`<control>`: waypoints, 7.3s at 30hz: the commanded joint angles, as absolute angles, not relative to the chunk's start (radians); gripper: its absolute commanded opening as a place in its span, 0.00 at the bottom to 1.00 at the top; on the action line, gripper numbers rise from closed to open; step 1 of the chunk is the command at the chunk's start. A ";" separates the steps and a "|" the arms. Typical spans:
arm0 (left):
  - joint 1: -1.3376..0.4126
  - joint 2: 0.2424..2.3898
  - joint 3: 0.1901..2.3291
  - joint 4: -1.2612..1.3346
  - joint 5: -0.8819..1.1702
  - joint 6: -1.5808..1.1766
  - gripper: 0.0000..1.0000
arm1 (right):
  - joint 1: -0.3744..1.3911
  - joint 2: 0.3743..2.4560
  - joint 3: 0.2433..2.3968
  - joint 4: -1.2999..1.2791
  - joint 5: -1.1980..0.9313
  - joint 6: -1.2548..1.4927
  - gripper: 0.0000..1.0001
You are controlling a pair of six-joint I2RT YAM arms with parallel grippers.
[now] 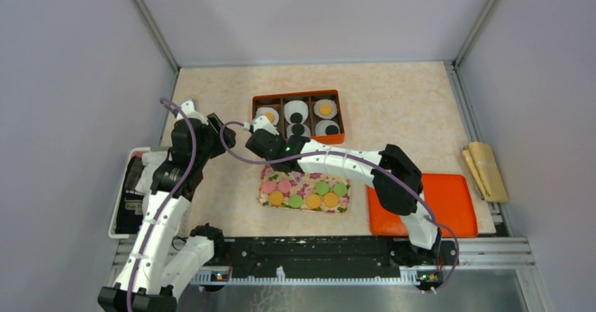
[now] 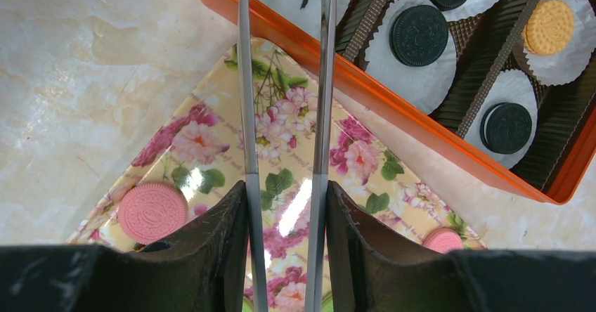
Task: Pack the cookies
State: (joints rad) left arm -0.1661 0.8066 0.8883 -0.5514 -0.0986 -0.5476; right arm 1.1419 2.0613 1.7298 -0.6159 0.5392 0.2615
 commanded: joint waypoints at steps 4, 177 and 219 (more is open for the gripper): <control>-0.162 0.791 0.901 -0.538 -0.104 -0.536 0.61 | 1.137 2.044 1.769 -0.603 0.558 0.258 0.35; -0.177 0.961 0.805 -0.314 0.393 -0.548 0.57 | 1.063 1.199 0.792 -0.860 0.419 0.896 0.00; -0.210 0.969 0.710 -0.149 1.031 -0.692 0.79 | 1.623 1.776 1.914 -1.053 0.737 0.351 0.00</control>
